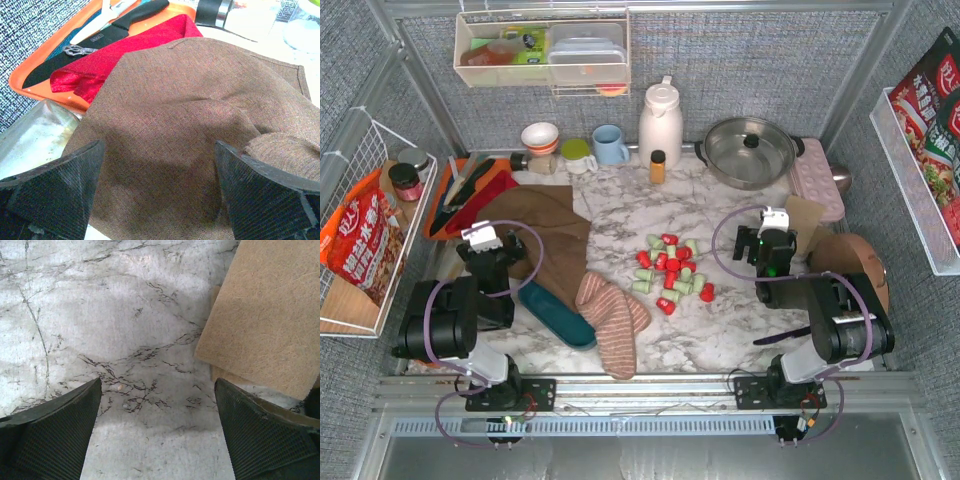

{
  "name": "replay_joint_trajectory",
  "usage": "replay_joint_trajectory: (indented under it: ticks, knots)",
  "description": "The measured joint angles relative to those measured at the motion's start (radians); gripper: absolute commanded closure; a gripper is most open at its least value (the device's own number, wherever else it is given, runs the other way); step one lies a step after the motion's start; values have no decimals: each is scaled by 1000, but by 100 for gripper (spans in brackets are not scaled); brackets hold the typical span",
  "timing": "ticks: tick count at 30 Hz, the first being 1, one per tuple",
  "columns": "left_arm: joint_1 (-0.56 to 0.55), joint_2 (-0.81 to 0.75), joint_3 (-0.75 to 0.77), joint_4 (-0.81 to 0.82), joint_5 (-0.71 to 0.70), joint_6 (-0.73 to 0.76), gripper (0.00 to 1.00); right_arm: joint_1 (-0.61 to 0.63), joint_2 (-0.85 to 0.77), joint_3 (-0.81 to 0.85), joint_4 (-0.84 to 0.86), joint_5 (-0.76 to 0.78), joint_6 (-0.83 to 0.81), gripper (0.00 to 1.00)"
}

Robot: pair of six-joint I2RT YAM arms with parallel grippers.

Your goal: Mix the coffee capsules in the storage basket

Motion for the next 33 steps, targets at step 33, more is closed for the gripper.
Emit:
replay_joint_trajectory:
  ticks: [33]
  knots:
    - [0, 0, 0, 0, 0, -2, 1, 116, -376, 116, -367, 204, 48, 1]
